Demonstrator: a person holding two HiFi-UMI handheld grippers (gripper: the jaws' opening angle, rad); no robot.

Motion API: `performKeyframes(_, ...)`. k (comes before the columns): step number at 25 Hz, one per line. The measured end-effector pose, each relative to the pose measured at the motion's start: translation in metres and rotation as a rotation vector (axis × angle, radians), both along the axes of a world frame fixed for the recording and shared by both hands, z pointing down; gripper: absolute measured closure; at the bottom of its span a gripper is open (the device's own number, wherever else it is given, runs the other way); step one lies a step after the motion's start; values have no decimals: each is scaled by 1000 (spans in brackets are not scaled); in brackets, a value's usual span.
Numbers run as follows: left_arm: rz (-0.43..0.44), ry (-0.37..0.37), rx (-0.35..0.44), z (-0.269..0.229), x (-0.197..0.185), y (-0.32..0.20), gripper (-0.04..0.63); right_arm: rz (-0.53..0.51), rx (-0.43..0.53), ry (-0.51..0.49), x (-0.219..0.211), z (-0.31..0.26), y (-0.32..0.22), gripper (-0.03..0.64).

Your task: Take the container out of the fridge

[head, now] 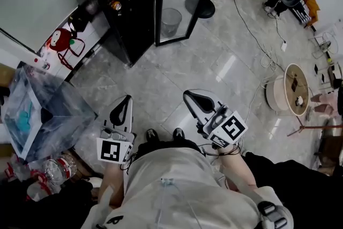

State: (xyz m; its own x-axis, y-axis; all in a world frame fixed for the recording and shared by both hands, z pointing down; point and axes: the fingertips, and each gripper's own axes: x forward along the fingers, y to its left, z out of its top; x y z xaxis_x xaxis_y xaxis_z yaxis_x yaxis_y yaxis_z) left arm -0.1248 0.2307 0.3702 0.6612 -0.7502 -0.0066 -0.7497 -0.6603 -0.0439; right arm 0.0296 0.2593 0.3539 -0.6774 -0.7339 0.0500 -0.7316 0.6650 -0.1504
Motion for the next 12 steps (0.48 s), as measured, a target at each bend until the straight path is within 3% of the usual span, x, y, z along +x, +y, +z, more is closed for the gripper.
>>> performKeyframes(12,45,-6,36,0,-25,-28,586,55,-18,-49,-26,15,-24,601)
